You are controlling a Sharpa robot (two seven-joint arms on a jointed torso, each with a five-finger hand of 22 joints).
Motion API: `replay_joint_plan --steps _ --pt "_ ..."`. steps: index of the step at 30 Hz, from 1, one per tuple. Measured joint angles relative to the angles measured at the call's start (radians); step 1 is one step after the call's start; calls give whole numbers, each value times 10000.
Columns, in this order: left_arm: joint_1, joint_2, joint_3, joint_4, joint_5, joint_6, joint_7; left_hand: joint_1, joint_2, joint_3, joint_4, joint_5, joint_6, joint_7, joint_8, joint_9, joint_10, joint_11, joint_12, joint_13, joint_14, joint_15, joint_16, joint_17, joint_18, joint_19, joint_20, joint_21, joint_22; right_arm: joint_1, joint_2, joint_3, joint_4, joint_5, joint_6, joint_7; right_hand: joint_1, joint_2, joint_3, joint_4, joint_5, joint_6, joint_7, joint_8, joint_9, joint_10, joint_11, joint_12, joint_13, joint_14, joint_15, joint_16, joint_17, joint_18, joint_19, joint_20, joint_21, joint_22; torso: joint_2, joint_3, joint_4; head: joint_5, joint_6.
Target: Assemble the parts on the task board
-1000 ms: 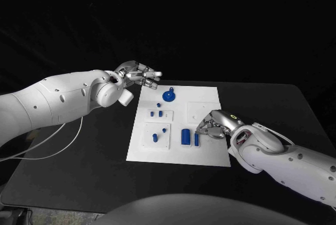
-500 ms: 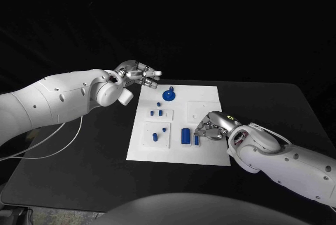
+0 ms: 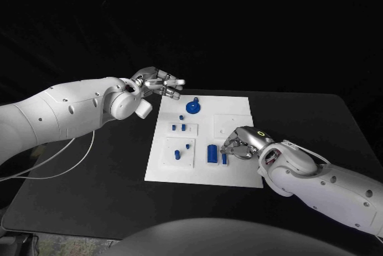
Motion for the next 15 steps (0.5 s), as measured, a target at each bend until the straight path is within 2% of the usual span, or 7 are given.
replay_joint_plan --steps 10,15 --pt "0 -13 0 6 -3 3 0 0 0 0 0 0 0 0 0 0 0 0 0 0 0 0 0 8 0 0 0 0 0 -59 76 -21 -125 -163 -254 206 -1 0 16 19 0 19 30 -23 -5 0 0 -5 -2 0 0 0 -10 -1 0 0 0 -1 -5 -7 0 -12 0" --pt "0 -10 0 6 -4 3 0 0 0 0 0 0 0 0 0 0 0 0 0 0 0 0 0 8 0 0 0 0 0 -89 7 -13 -108 16 -392 325 -65 -65 409 162 0 21 33 -23 4 0 1 -287 -130 0 0 -161 -127 0 0 0 -182 -80 -13 -19 1 -25 9"
